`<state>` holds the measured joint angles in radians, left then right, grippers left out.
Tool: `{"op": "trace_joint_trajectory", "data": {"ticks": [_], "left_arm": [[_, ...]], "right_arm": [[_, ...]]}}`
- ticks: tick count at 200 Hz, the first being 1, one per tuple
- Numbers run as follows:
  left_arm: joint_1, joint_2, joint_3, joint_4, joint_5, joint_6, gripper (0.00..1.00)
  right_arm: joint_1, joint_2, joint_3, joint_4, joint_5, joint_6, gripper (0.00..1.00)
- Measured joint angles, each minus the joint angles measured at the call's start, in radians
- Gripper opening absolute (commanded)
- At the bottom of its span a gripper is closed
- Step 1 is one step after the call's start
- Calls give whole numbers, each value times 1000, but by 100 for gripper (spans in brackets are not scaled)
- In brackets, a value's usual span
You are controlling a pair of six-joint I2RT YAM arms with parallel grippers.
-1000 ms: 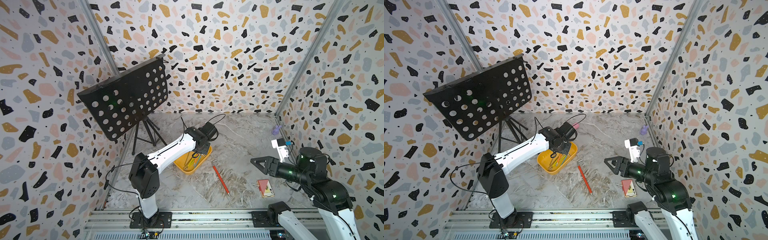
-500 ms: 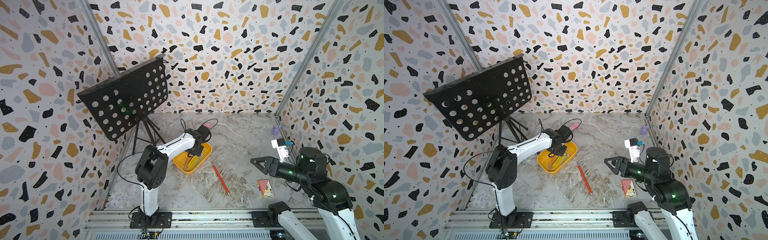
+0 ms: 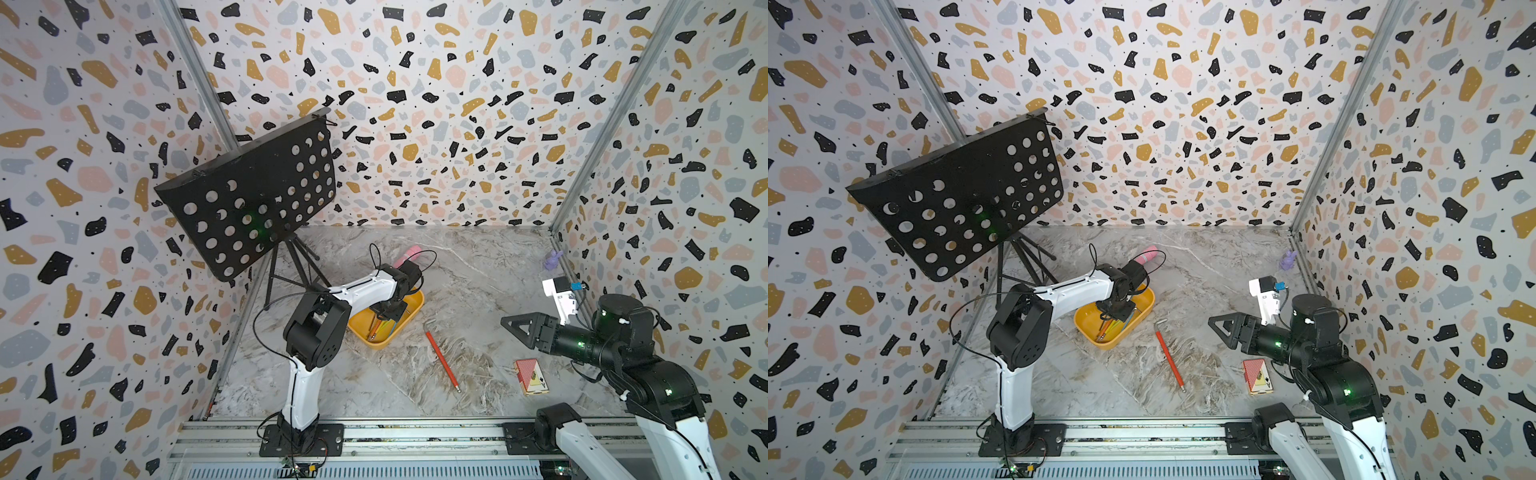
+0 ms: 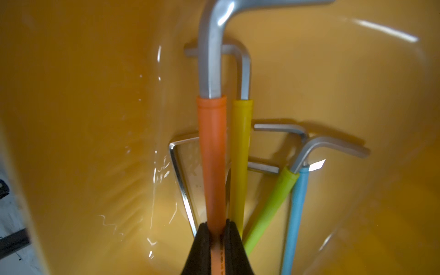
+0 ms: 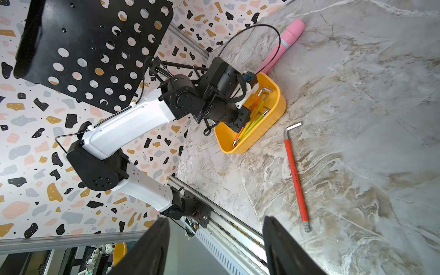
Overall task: Put the hex key on the desktop into the storage box
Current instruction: Place the Allen key in the storage box.
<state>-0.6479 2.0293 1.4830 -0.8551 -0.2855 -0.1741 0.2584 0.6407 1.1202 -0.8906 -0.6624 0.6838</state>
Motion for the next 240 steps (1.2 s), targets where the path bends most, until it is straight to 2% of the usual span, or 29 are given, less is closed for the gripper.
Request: {"op": "trace_joint_trajectory", "data": {"ticks": [45, 77, 112, 146, 180, 240], "left_arm": [[2, 13, 0, -3, -14, -1, 0], [2, 13, 0, -7, -13, -3, 26], [2, 10, 0, -8, -18, -11, 37], [-2, -30, 0, -15, -32, -25, 42], [-17, -127, 1, -28, -39, -68, 47], [-63, -294, 1, -43, 31, -280, 50]], "right_arm": [[0, 0, -2, 0, 0, 0, 68], [0, 1, -7, 0, 0, 0, 68], [0, 1, -7, 0, 0, 0, 68], [0, 1, -7, 0, 0, 0, 68], [0, 1, -7, 0, 0, 0, 68], [0, 1, -7, 0, 0, 0, 68]]}}
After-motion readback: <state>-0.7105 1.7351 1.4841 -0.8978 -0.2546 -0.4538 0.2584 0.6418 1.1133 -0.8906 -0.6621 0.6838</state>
